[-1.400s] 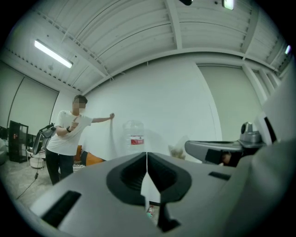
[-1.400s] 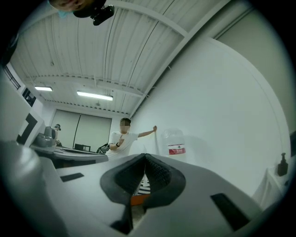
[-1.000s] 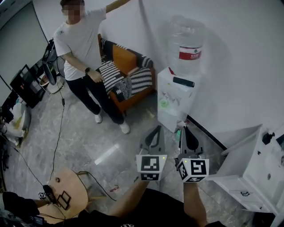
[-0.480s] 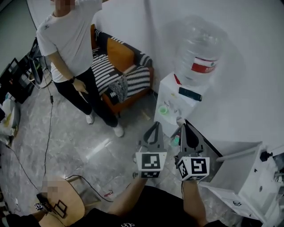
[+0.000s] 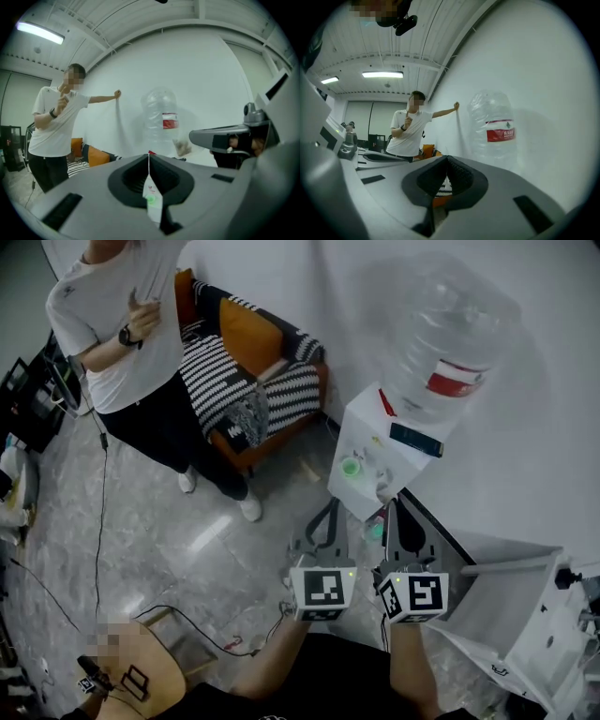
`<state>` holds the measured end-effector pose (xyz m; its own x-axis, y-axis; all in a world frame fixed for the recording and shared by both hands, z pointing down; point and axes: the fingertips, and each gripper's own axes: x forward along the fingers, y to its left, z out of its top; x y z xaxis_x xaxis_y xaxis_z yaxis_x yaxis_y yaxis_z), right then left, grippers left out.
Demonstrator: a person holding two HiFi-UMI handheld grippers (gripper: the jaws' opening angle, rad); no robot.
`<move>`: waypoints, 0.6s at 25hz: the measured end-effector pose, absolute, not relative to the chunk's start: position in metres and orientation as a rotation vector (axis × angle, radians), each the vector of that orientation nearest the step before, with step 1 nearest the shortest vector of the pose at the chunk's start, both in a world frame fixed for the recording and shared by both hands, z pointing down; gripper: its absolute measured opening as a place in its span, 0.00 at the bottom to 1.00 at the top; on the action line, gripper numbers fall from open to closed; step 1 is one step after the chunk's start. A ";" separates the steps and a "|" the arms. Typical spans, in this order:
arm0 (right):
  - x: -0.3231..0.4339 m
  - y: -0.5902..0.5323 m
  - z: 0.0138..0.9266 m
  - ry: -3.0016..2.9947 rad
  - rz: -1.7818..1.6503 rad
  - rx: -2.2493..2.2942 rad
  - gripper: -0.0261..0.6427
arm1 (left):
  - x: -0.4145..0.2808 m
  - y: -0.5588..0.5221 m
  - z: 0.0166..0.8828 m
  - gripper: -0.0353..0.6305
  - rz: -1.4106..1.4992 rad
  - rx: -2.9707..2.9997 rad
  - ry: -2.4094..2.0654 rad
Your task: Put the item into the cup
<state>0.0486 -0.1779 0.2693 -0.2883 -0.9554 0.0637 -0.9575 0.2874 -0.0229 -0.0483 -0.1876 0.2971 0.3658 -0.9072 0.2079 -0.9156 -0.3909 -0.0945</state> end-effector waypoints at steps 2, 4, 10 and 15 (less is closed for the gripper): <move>0.050 -0.186 0.278 -2.478 0.105 1.840 0.06 | -0.042 -0.195 0.314 0.07 0.352 2.551 -1.667; 0.053 -0.194 0.289 -2.460 0.135 1.840 0.06 | -0.039 -0.205 0.328 0.07 0.375 2.541 -1.633; 0.057 -0.234 0.332 -2.430 0.197 1.794 0.06 | -0.040 -0.247 0.359 0.07 0.402 2.470 -1.638; 0.053 -0.254 0.390 -2.401 0.247 1.672 0.06 | -0.035 -0.256 0.396 0.07 0.483 2.458 -1.661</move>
<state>0.0526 -0.2538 0.3897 -0.3370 -0.9045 0.2614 -0.9387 0.3441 -0.0199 -0.0354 -0.2563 0.3960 0.3405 -0.8780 0.3366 -0.9215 -0.3828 -0.0663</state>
